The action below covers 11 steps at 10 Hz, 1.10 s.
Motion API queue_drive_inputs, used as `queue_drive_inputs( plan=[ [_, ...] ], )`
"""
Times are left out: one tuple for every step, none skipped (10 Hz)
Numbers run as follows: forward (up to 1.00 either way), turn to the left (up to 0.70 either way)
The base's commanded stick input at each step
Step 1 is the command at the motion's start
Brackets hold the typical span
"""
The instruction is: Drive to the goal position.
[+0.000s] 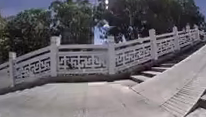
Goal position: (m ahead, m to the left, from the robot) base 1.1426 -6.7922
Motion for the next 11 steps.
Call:
queue_drive_inputs(
  plan=[
    [0.35, 0.1],
    [0.38, 0.07],
    [0.41, 0.04],
    [0.44, 0.01],
    [0.45, -0.27],
    [0.43, -0.28],
    [0.13, -0.4],
    [0.0, -0.22],
    [0.0, 0.0],
    [0.0, 0.0],
    [0.0, 0.0]
  ],
)
